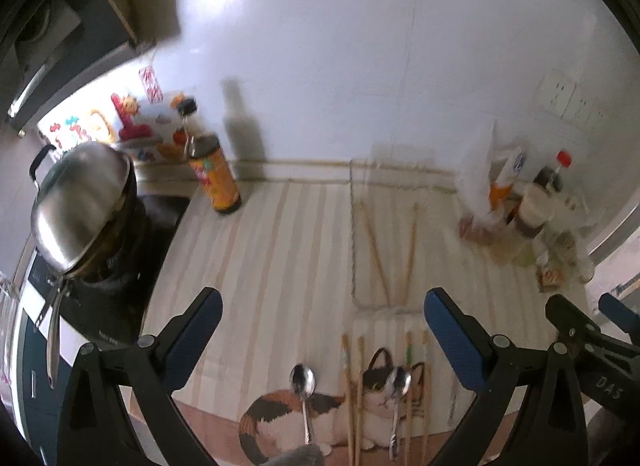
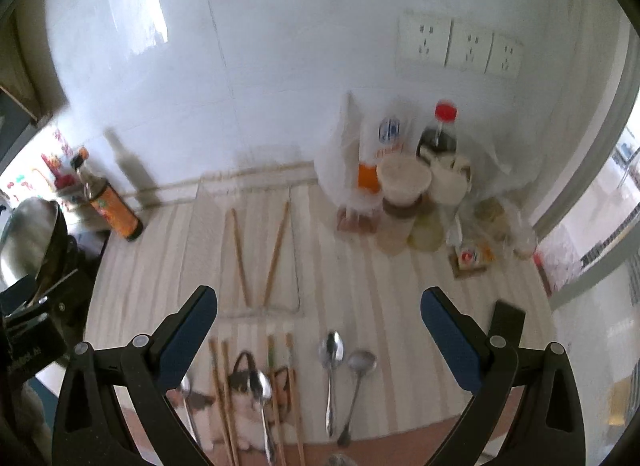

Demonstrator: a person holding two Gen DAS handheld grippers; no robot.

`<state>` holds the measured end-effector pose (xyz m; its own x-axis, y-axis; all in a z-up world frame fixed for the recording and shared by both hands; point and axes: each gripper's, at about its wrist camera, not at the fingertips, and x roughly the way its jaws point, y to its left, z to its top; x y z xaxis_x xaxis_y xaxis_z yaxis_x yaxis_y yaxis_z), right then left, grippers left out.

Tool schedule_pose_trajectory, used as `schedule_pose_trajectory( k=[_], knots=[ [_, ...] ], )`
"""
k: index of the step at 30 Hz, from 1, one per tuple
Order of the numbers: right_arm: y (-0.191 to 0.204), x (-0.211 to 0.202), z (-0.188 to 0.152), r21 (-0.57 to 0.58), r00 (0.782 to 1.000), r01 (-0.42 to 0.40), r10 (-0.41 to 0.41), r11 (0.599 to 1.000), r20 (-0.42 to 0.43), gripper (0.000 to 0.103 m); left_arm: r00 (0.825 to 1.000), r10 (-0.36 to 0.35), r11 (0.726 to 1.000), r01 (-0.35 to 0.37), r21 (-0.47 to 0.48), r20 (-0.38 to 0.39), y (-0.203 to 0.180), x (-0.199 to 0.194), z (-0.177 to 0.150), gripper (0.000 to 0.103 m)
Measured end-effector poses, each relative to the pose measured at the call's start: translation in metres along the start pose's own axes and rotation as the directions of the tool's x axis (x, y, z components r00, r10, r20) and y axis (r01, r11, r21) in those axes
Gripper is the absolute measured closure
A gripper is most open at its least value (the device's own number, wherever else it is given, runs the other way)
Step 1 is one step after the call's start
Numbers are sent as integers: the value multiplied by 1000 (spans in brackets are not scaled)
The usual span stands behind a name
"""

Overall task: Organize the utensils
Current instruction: 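Withdraw both tools from the rack back toward the placemat, then grasp a chopstick with the left tool while the right tool grasps another chopstick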

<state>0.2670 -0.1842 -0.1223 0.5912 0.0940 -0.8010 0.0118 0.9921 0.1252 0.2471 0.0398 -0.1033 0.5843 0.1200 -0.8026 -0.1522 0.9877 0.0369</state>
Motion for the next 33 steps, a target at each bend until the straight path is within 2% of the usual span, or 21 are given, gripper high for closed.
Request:
schedule_pose_trajectory(
  k=[2, 4, 6, 8, 10, 11, 13, 15, 16, 19, 23, 26, 30, 33],
  knots=[
    [-4, 20, -14, 10, 997, -34, 35, 999, -74, 9, 998, 7, 1000, -8, -5, -67, 3, 19, -16, 0],
    [-8, 50, -32, 41, 981, -74, 80, 996, -179, 40, 990, 14, 1000, -15, -7, -138, 7, 42, -36, 0],
    [-12, 72, -48, 69, 965, -87, 101, 994, -243, 57, 979, 17, 1000, -17, -1, -202, 8, 64, -55, 2],
    [-14, 96, -67, 85, 947, -86, 108, 993, -301, 66, 962, 7, 1000, -7, 2, -271, 8, 87, -74, 9],
    [-16, 116, -84, 95, 928, -86, 115, 992, -355, 74, 940, -14, 1000, 13, -7, -340, 7, 111, -92, 22],
    [-15, 123, -90, 94, 922, -86, 115, 992, -371, 75, 927, -26, 1000, 23, -12, -373, 6, 122, -100, 24],
    [-14, 137, -102, 88, 908, -75, 105, 993, -407, 76, 906, -51, 999, 45, -25, -421, 3, 137, -113, 36],
    [-14, 146, -110, 80, 900, -66, 94, 995, -426, 77, 881, -79, 997, 65, -46, -466, -1, 152, -125, 40],
    [-13, 151, -114, 76, 894, -60, 87, 995, -440, 77, 870, -93, 996, 75, -56, -484, -3, 160, -130, 46],
    [-12, 160, -121, 69, 885, -50, 76, 996, -459, 77, 854, -90, 996, 78, -46, -512, -9, 174, -139, 55],
    [-12, 166, -130, 57, 879, -38, 61, 998, -474, 77, 845, -89, 996, 84, -34, -528, -17, 185, -145, 68],
    [-12, 167, -135, 51, 875, -32, 53, 998, -481, 77, 854, -71, 997, 77, -9, -515, -21, 186, -146, 72],
    [-14, 170, -142, 49, 871, -30, 50, 998, -489, 77, 867, -39, 998, 58, 22, -497, -26, 187, -146, 97],
    [-15, 171, -149, 44, 866, -36, 53, 998, -497, 77, 866, -38, 998, 55, 19, -498, -19, 185, -148, 99]
  ],
)
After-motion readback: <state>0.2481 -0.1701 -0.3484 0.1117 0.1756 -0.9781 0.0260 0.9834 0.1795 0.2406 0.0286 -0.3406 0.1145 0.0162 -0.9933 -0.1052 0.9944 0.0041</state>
